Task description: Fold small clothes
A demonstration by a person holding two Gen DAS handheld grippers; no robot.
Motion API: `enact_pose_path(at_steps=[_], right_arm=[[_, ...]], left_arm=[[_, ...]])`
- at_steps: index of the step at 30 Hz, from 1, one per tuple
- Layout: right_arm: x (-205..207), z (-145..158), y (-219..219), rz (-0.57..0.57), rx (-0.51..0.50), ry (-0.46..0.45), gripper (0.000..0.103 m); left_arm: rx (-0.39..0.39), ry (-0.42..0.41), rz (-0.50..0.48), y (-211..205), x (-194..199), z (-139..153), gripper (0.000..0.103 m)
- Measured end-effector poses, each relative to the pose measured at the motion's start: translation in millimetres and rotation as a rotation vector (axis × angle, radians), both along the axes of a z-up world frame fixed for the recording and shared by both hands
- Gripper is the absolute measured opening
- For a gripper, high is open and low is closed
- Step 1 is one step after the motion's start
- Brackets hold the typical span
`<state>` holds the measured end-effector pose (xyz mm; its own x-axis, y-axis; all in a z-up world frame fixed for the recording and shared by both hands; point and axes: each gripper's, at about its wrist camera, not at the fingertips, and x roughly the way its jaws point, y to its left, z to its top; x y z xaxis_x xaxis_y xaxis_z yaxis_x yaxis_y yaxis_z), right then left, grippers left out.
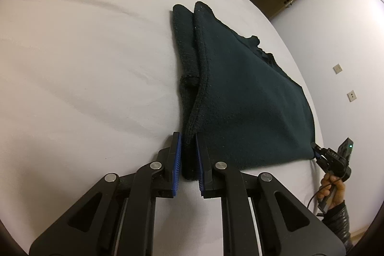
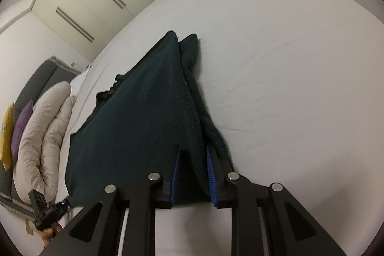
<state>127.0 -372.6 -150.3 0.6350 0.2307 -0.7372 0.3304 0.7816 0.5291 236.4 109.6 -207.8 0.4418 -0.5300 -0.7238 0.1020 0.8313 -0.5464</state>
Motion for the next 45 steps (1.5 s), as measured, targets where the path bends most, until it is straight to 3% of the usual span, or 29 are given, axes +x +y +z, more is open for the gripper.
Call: enact_pose_path(at_steps=[11,19,21,23,24,26,30,33,35,37,40,43,45], right_arm=[[-22,0,-6,-0.058,0.038,0.041,0.005],[-25,-12,-21,-0.071,0.153,0.000,0.006],[-28,0,-16,-0.078,0.106,0.019,0.018],[-34,16,-10,-0.132,-0.016,0.056,0.050],[-38,25,-7,-0.162,-0.070,0.046,0.051],[-37,43,1,-0.154,-0.081,-0.023,0.051],[1,60,32,0.007,0.039,-0.152,0.051],[46,50,67,0.134,0.114,-0.172,0.051],[75,32,85,0.192,0.164,-0.144,0.051],[94,12,95,0.192,0.186,-0.076,0.051],[101,3,91,0.186,0.157,-0.115,0.048],[100,-1,66,0.141,0.217,-0.129,0.039],[92,-1,43,0.072,0.186,-0.135,0.028]], left_arm=[[0.024,-0.003,-0.014,-3,5,-1,0.011],[0.020,0.003,-0.025,4,7,-1,0.011],[0.027,0.015,-0.017,6,6,3,0.012],[0.056,0.007,-0.005,6,5,13,0.011],[0.087,-0.013,0.007,5,3,21,0.011],[0.163,-0.073,0.032,1,-1,40,0.011],[0.137,-0.162,-0.006,-25,9,68,0.011],[0.161,-0.186,-0.071,-61,30,65,0.011],[0.193,-0.152,-0.087,-79,47,49,0.012],[0.216,-0.090,-0.056,-82,60,28,0.011],[0.123,-0.070,-0.021,-64,63,11,0.011],[0.092,-0.081,-0.024,-53,58,6,0.011],[0.063,-0.082,-0.018,-47,56,4,0.011]])
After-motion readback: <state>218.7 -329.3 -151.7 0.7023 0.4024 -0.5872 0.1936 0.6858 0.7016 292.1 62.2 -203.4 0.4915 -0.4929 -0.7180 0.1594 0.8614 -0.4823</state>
